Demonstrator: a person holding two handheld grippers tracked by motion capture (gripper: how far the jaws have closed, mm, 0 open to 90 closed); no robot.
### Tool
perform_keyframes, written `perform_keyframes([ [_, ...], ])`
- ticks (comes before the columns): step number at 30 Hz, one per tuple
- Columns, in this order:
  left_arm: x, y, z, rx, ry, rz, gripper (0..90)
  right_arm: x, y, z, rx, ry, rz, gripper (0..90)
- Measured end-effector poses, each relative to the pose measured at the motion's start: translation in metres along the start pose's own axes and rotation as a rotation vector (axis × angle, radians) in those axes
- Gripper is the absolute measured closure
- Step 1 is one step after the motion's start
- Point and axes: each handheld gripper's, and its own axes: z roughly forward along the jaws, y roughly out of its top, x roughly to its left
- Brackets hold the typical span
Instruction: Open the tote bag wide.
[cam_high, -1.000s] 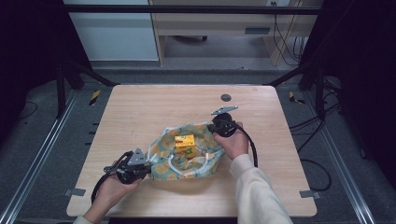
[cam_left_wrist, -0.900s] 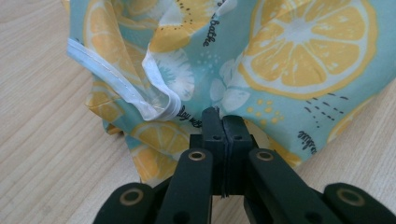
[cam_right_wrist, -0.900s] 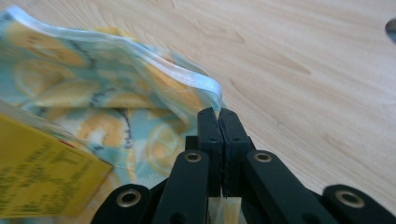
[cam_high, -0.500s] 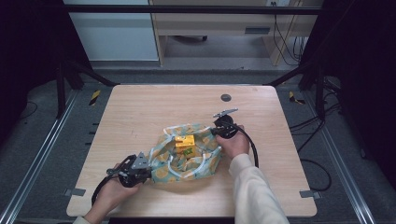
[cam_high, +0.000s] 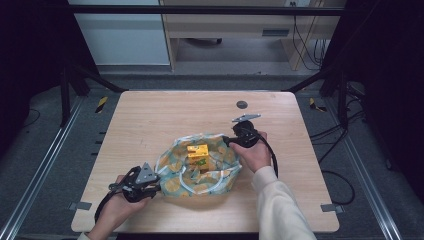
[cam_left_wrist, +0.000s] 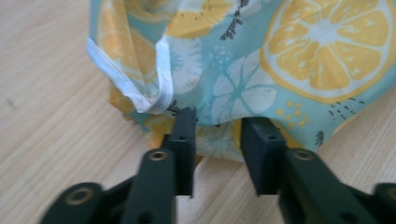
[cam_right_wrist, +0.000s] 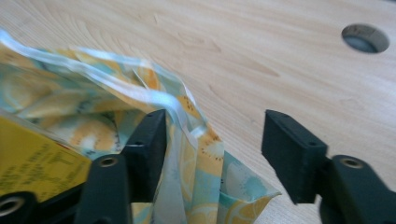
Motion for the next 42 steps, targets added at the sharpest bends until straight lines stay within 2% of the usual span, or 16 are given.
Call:
perform_keyframes([
  [5, 0.001, -0.001, -0.012, -0.032, 0.024, -0.014, 52.3, 0.003, 0.005, -0.015, -0.028, -0.007, -0.01, 30.8],
  [8, 0.002, -0.001, -0.024, -0.052, 0.049, -0.015, 48.7, 0.007, 0.009, -0.033, -0.065, -0.002, -0.025, 26.7],
  [12, 0.004, -0.001, -0.033, -0.062, 0.043, -0.021, 45.4, 0.012, 0.008, -0.047, -0.086, -0.002, -0.04, 26.2],
  [16, 0.01, 0.003, -0.045, -0.087, 0.046, -0.033, 44.9, 0.021, -0.004, -0.068, -0.106, 0.015, -0.069, 26.3],
  [17, 0.012, 0.008, -0.047, -0.095, 0.046, -0.033, 44.8, 0.025, -0.011, -0.077, -0.101, 0.018, -0.075, 26.6],
  [19, 0.015, 0.012, -0.048, -0.093, 0.05, -0.027, 44.6, 0.027, -0.014, -0.08, -0.102, 0.021, -0.071, 27.0],
  [22, 0.022, 0.024, -0.043, -0.093, 0.059, -0.024, 44.1, 0.038, -0.033, -0.092, -0.088, 0.036, -0.085, 27.8],
  [25, 0.038, 0.042, -0.033, -0.084, 0.084, -0.02, 44.1, 0.043, -0.042, -0.095, -0.081, 0.043, -0.087, 26.6],
  [26, 0.038, 0.042, -0.033, -0.084, 0.084, -0.02, 44.3, 0.044, -0.044, -0.095, -0.078, 0.045, -0.08, 25.9],
  [28, 0.048, 0.055, -0.019, -0.077, 0.091, -0.034, 44.2, 0.046, -0.049, -0.093, -0.067, 0.04, -0.072, 24.4],
  [30, 0.052, 0.058, -0.014, -0.069, 0.092, -0.032, 44.3, 0.047, -0.051, -0.092, -0.061, 0.039, -0.067, 23.5],
  [31, 0.054, 0.06, -0.009, -0.068, 0.093, -0.042, 44.1, 0.05, -0.058, -0.088, -0.048, 0.041, -0.045, 21.8],
  [34, 0.06, 0.065, 0.006, -0.069, 0.092, -0.045, 42.8, 0.055, -0.068, -0.083, -0.018, 0.038, -0.045, 17.4],
  [35, 0.06, 0.065, 0.006, -0.069, 0.092, -0.045, 41.7, 0.055, -0.068, -0.083, -0.018, 0.038, -0.045, 17.4],
  [38, 0.064, 0.068, 0.018, -0.078, 0.096, -0.057, 41.4, 0.061, -0.082, -0.074, 0.014, 0.055, -0.042, 12.8],
  [42, 0.066, 0.072, 0.03, -0.077, 0.07, -0.067, 41.4, 0.062, -0.089, -0.066, 0.043, 0.078, -0.015, 11.3],
])
